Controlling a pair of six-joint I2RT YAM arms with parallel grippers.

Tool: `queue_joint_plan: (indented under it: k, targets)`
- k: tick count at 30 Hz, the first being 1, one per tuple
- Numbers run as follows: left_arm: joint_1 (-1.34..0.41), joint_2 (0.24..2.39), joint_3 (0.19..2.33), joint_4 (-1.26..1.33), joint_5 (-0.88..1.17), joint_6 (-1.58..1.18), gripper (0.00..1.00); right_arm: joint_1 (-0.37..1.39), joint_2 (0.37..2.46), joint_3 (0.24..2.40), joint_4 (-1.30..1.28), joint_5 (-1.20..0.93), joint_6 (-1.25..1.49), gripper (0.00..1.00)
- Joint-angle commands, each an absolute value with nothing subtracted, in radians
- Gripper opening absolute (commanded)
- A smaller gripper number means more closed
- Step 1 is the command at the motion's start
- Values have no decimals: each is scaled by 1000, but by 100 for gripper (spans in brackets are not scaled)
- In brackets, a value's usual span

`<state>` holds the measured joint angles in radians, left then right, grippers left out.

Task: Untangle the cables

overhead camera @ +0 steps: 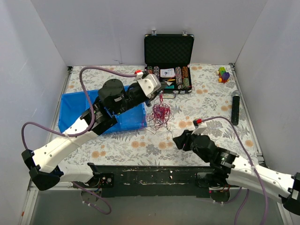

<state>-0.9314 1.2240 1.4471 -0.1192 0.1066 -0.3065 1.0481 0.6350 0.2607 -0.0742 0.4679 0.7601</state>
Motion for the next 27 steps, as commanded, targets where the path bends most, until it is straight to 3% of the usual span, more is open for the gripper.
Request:
queue_joint_plan:
  k: [1, 7, 20, 27]
  targets:
    - [-928, 1170, 1336, -153, 210, -393, 0, 1048, 494, 395, -20, 486, 566, 54]
    - [-928, 1169, 1289, -163, 253, -425, 0, 1049, 544, 520, -9, 459, 434, 55]
    - [-928, 1157, 1279, -213, 377, -448, 0, 1049, 676, 528, 242, 405, 350, 51]
    - [-928, 1157, 1287, -210, 385, -449, 0, 1048, 747, 535, 317, 373, 357, 39]
